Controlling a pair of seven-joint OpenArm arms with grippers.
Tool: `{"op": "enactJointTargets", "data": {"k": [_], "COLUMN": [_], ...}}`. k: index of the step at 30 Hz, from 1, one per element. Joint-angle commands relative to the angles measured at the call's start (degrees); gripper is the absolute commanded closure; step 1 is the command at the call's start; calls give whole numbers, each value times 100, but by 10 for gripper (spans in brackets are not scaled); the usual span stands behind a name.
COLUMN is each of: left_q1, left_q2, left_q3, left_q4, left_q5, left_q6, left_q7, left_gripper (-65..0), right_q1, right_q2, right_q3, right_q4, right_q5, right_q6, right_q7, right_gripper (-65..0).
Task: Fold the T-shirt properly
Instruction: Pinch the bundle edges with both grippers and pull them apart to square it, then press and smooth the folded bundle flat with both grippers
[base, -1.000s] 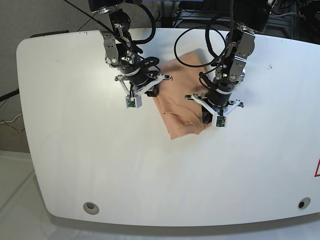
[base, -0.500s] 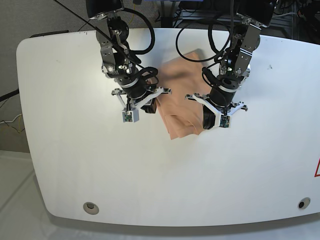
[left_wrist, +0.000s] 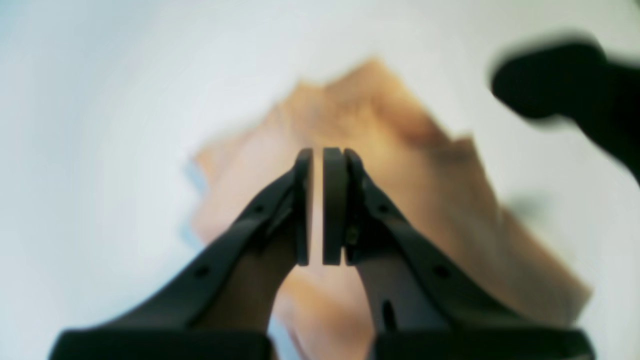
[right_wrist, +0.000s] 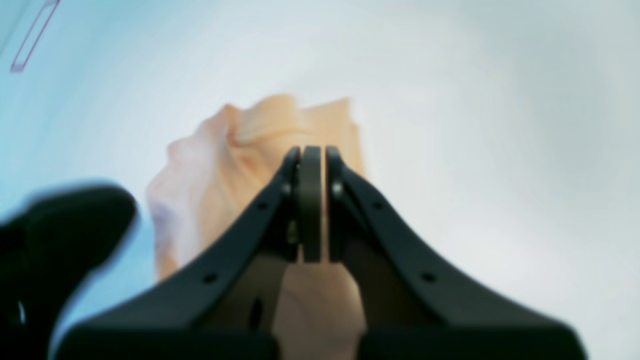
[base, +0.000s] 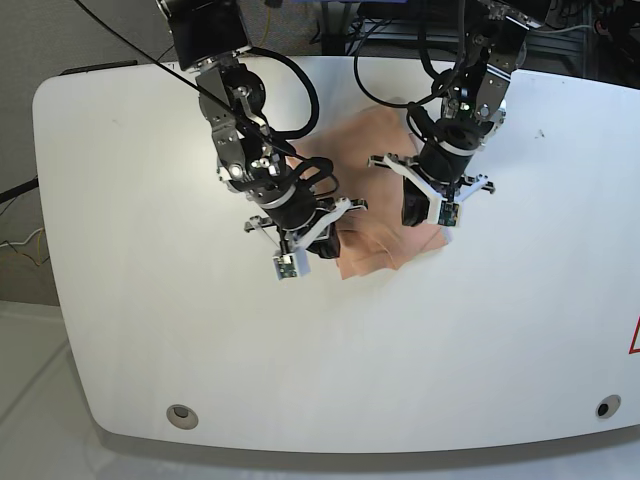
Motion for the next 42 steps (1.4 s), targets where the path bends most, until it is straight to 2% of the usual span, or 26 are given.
{"op": "enactJointTargets", "data": {"k": [1, 8, 18, 25, 42], "left_q1": [169, 573, 732, 705, 301], "left_q2": [207, 585, 752, 761, 744], "left_q3": [-142, -485, -459, -459, -459], "left_q4": [90, 90, -227, -596, -789], "left_q5": [26, 35, 26, 8, 26], "left_q6": [-20, -20, -20, -20, -38], "left_q7": [-157, -148, -148, -166, -175], "left_gripper": [-14, -14, -14, -14, -14], "right_q1": [366, 779, 972, 920, 445], "right_q2": [-33, -33, -33, -16, 318], "right_q3": [-194, -519, -589, -572, -405], "right_q4": [-360, -914, -1319, -1354, -1319], "right_q5": [27, 27, 27, 10, -8], "right_q6": [53, 53, 53, 61, 0], "right_q7": [129, 129, 137, 137, 208], "right_gripper": [-10, -10, -10, -10, -6]}}
